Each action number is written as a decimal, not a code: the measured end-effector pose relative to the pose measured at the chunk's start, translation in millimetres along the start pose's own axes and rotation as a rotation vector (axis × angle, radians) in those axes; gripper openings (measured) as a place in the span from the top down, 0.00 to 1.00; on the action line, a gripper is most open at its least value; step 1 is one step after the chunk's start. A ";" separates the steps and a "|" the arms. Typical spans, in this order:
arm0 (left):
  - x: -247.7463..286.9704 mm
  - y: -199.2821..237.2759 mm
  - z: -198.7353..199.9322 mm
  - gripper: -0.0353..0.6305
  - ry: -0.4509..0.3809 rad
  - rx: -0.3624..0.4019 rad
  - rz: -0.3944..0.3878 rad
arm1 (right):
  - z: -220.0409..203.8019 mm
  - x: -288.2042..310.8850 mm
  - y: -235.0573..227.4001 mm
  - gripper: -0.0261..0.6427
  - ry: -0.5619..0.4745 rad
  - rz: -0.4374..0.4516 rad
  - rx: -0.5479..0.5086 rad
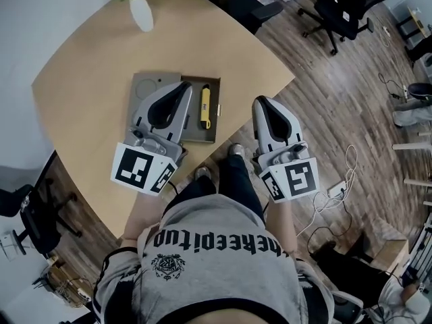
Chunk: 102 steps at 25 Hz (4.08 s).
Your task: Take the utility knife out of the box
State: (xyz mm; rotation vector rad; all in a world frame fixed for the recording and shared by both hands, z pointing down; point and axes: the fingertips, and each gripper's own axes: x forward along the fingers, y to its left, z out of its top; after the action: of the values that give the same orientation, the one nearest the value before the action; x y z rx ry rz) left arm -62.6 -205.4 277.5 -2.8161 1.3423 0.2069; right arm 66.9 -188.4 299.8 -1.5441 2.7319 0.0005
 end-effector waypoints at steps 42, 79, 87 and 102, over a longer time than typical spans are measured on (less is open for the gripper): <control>40.0 50.2 -38.9 0.92 0.118 0.057 0.576 | -17.0 148.6 -25.9 0.95 0.054 0.665 0.035; 41.8 38.7 -192.1 0.92 0.460 -0.166 0.663 | -138.4 147.8 -41.1 0.95 0.328 0.756 0.100; 45.5 41.2 -257.0 0.92 0.656 -0.229 0.636 | -148.1 152.9 -52.9 0.95 0.353 0.737 0.107; 46.3 37.5 -330.1 0.77 0.875 -0.364 0.551 | -156.9 158.1 -65.3 0.95 0.375 0.728 0.113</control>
State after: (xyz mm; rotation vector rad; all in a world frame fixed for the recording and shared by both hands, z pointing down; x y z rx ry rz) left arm -25.6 -288.1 600.5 -2.8076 2.4353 -0.9921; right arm 40.8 -357.8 456.3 -0.4887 3.3343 -0.4681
